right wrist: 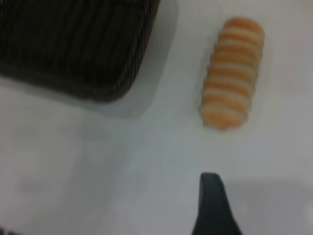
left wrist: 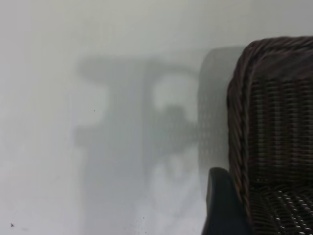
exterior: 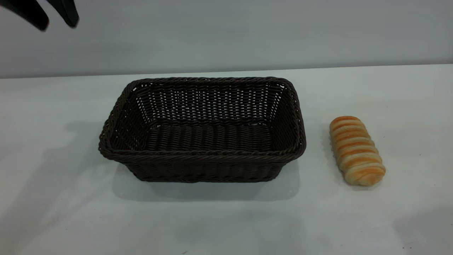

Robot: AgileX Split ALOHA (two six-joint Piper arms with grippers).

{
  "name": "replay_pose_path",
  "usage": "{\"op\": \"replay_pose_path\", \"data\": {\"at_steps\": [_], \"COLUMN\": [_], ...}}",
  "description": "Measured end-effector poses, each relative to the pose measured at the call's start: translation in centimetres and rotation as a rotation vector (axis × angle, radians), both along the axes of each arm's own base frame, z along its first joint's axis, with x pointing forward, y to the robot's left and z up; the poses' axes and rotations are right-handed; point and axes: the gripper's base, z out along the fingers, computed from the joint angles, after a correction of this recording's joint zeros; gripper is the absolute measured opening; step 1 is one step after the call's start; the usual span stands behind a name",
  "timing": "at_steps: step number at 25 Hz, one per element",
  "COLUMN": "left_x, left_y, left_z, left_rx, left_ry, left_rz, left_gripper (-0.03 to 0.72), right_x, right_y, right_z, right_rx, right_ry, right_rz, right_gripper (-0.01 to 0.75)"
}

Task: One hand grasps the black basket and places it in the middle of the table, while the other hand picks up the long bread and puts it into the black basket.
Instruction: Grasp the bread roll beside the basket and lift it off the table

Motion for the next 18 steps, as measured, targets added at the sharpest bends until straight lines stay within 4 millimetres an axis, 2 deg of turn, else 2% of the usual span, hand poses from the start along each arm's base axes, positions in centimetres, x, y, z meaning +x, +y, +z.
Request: {"op": "replay_pose_path", "data": {"at_steps": [5, 10, 18], "left_x": [-0.8, -1.1, -1.2], "left_y": [0.1, 0.1, 0.1], "left_z": [1.4, 1.6, 1.6], "left_rx": [-0.001, -0.003, -0.009], "left_ry": [-0.01, 0.002, 0.014], "left_rz": [-0.002, -0.003, -0.002], "left_gripper": [0.487, 0.487, 0.486], "right_x": [4.7, 8.0, 12.8], "right_y": [0.2, 1.0, 4.1], "right_z": [-2.9, -6.6, -12.6], "right_rx": [-0.012, -0.064, -0.136], "right_ry": [0.05, 0.062, 0.093], "right_rz": [-0.014, -0.012, 0.041], "right_gripper": [0.491, 0.491, 0.491]}}
